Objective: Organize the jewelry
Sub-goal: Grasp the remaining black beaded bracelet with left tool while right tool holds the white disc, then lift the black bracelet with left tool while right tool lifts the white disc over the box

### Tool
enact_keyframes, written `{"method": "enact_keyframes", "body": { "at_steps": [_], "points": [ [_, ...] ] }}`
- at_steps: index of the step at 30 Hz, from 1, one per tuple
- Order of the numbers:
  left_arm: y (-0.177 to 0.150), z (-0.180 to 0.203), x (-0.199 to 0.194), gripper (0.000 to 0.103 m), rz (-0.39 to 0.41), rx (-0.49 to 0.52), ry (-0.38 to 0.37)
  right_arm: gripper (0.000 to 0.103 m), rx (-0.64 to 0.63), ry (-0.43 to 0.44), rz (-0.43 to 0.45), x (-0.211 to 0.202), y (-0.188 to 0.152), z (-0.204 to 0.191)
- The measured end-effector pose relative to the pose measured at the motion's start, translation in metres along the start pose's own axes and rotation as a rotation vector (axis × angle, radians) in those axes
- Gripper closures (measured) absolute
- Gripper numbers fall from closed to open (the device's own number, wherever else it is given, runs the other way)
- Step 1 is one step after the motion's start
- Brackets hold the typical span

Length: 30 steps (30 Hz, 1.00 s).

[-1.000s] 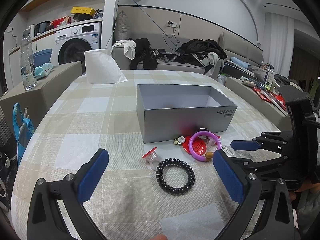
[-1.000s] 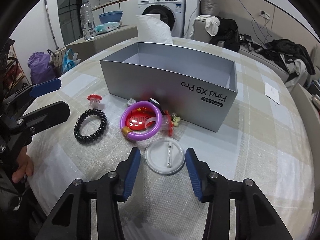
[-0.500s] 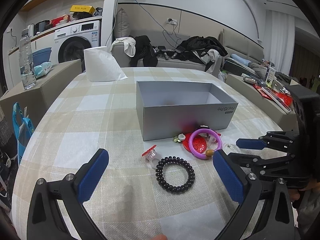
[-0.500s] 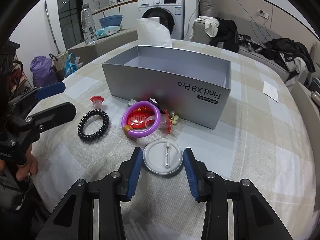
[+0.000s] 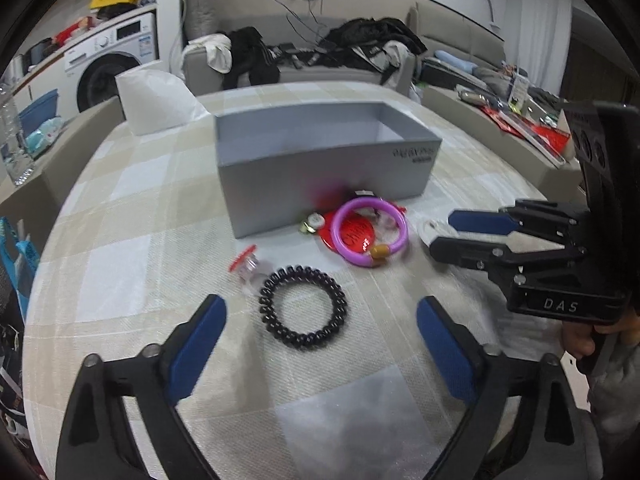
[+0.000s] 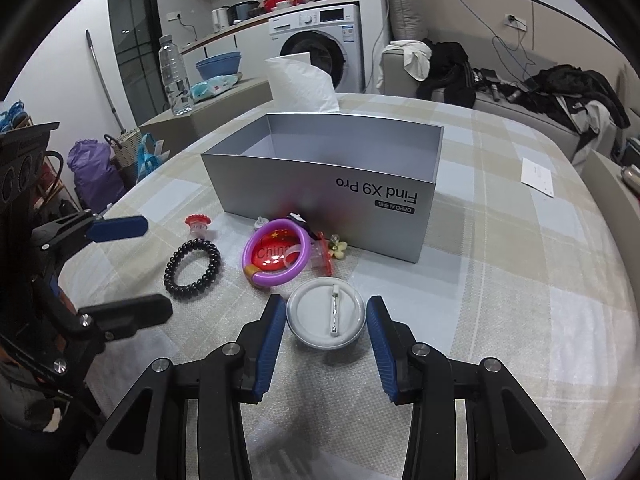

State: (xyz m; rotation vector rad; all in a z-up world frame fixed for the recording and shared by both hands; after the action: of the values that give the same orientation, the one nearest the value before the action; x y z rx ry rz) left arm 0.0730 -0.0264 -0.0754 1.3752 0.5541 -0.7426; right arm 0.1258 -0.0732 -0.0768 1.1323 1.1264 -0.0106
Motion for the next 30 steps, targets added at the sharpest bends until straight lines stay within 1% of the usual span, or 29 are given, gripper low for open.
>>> {"method": "enact_keyframes", "body": {
  "at_steps": [1, 2, 4, 5, 9, 14, 17, 21, 25, 30],
  "points": [
    [-0.001, 0.0, 0.002, 0.024, -0.009, -0.001, 0.0, 0.062, 0.0, 0.002, 0.001, 0.0, 0.0, 0.0],
    [-0.002, 0.0, 0.004, 0.028, -0.02, -0.004, 0.0, 0.062, 0.0, 0.003, 0.002, 0.0, 0.001, 0.0],
    [-0.004, -0.001, 0.007, 0.044, -0.041, -0.013, 0.001, 0.062, 0.001, 0.003, 0.003, 0.0, 0.0, 0.001],
    [-0.005, -0.002, 0.008, 0.046, -0.05, -0.018, 0.001, 0.062, 0.001, 0.004, 0.003, 0.0, 0.0, 0.001],
    [-0.004, -0.005, 0.007, 0.05, -0.057, -0.044, -0.005, 0.062, 0.004, 0.009, 0.004, 0.0, 0.001, 0.001],
    [-0.003, -0.005, 0.01, 0.051, -0.057, -0.031, 0.027, 0.062, 0.006, 0.012, 0.007, -0.001, 0.001, 0.001],
    [-0.002, -0.006, 0.011, 0.058, -0.051, -0.016, 0.061, 0.062, 0.006, 0.013, 0.006, 0.0, 0.001, 0.001],
    [-0.004, -0.004, 0.01, 0.07, -0.045, 0.001, 0.043, 0.062, 0.004, 0.012, 0.007, -0.001, 0.001, 0.0],
    [-0.002, -0.005, 0.008, 0.072, -0.036, 0.007, 0.032, 0.062, 0.003, 0.013, 0.013, -0.002, 0.001, -0.001],
    [0.004, -0.001, 0.001, 0.072, 0.0, 0.012, 0.012, 0.062, 0.01, 0.018, 0.028, -0.006, 0.003, 0.002]
  ]
}}
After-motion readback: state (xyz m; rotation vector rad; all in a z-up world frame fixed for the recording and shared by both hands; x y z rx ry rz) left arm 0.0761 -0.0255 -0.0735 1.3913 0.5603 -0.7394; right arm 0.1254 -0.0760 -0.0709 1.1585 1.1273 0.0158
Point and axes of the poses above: each gripper's, at about its wrist camera, not at the fingertips, and x roughly the way its jaws point, z to its right, y to its top, the point moved 8 cm from there along x, roughly the way its jaws point, and after that the axes turned 4 degrees about -x, right-handed, at the moved point
